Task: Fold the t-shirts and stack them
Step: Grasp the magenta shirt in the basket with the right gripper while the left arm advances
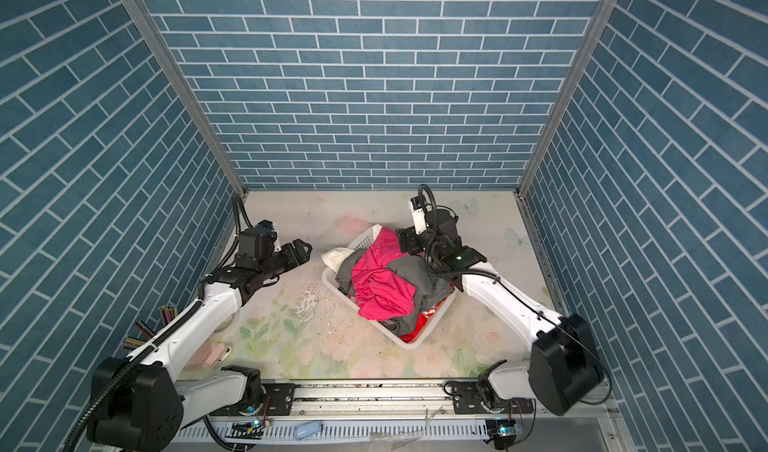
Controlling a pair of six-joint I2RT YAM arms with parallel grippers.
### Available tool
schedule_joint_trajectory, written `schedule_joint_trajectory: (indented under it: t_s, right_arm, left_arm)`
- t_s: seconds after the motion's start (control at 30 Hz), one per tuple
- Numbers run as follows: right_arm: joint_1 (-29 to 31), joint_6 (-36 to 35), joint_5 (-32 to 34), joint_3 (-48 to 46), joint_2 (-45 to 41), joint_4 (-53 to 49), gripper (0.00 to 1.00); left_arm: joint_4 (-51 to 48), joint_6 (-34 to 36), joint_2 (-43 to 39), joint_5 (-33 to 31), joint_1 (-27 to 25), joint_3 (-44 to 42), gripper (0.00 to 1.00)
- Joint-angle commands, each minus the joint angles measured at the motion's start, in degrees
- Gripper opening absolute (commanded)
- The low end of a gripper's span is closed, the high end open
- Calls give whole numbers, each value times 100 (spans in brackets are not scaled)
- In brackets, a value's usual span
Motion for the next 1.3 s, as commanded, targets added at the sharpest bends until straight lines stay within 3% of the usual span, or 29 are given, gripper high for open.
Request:
schedule_joint_trajectory:
  t_s: [0.0, 0.17, 0.2, 0.33, 0.47, 0.57, 0.67, 0.8, 0.9, 1.07, 1.17, 1.27]
  right_arm:
    - [12, -379, 226, 243, 482, -998, 76]
    - [30, -318, -91, 378, 1210, -1352, 66]
    - [27, -273, -95, 449, 1396, -1453, 61]
    - [-34, -73, 709, 457, 1750, -1482, 39]
    - [-743, -2, 1008, 581, 1809, -1538, 23]
    - [-1461, -141, 1005, 737, 1915, -1489, 22]
    - [-1794, -589, 923, 949, 1975, -1385, 32]
    - [-1809, -1014, 717, 1290, 1854, -1393, 70]
    - [-1775, -964, 1089, 1645, 1707, -1787, 86]
    - [-1143, -250, 2226, 2105, 872, -1993, 94]
    - [-757, 809, 2121, 2257, 600, -1840, 99]
    - [-345, 1632, 1891, 2506, 1008, -1778, 99]
  left_arm:
    - [-359, 255, -301, 569, -9, 64, 88]
    - [-210, 325, -437, 620, -13, -155, 88]
    - [-95, 264, -429, 701, -9, -206, 88]
    - [441, -61, -289, 899, -67, -390, 88]
    - [696, -155, -24, 1021, -452, -160, 88]
    - [771, -223, 179, 829, -905, 98, 88]
    - [840, -302, 355, 742, -1082, 297, 88]
    - [883, -299, 447, 578, -1116, 483, 88]
    - [830, -291, 474, 498, -1112, 610, 88]
    - [690, -225, 404, 431, -1109, 854, 88]
    - [433, -81, 382, 357, -1103, 1121, 88]
    - [67, 47, 264, 91, -1080, 1230, 88]
